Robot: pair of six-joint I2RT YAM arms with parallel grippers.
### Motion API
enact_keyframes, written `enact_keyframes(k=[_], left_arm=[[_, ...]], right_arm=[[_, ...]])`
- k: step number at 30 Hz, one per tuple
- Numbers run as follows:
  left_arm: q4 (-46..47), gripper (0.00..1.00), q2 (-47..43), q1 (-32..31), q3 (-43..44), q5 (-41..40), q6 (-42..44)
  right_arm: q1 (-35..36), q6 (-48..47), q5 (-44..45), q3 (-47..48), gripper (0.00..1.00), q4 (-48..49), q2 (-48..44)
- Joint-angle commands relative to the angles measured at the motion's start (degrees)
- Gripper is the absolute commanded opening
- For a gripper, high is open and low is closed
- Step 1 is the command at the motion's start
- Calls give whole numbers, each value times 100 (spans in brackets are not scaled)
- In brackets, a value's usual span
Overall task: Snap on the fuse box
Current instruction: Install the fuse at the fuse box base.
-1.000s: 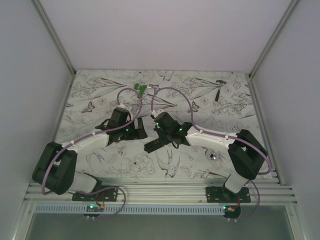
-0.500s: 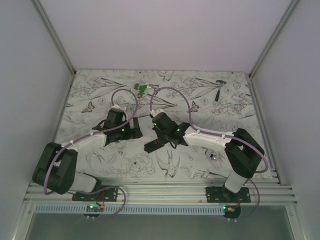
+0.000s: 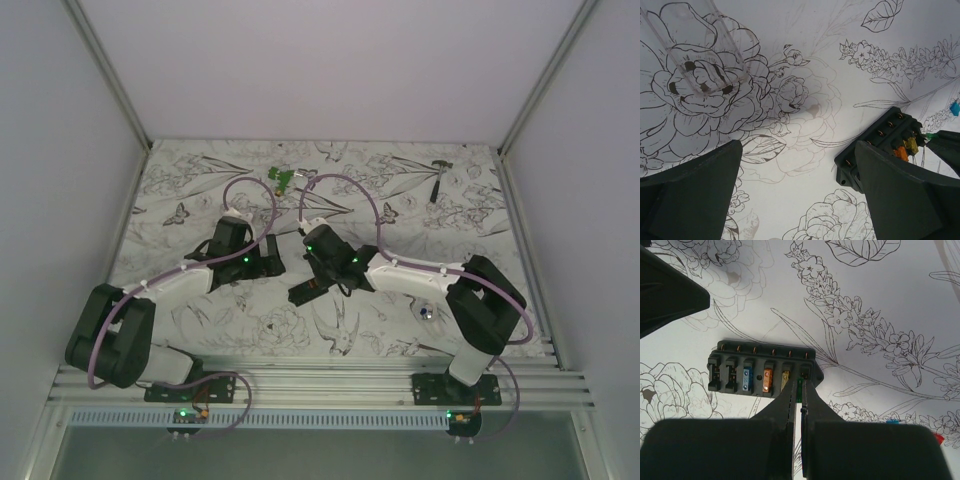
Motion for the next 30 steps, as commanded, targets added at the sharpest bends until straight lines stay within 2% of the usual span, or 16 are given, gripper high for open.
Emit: enact_keyframes(k=[1,30], left_arm=[[70,100,59,29,9,110,63],[102,100,111,33,18,216,28]], right_arm=[[52,-59,131,81,0,183,71],[53,42,211,-93,0,215,182]])
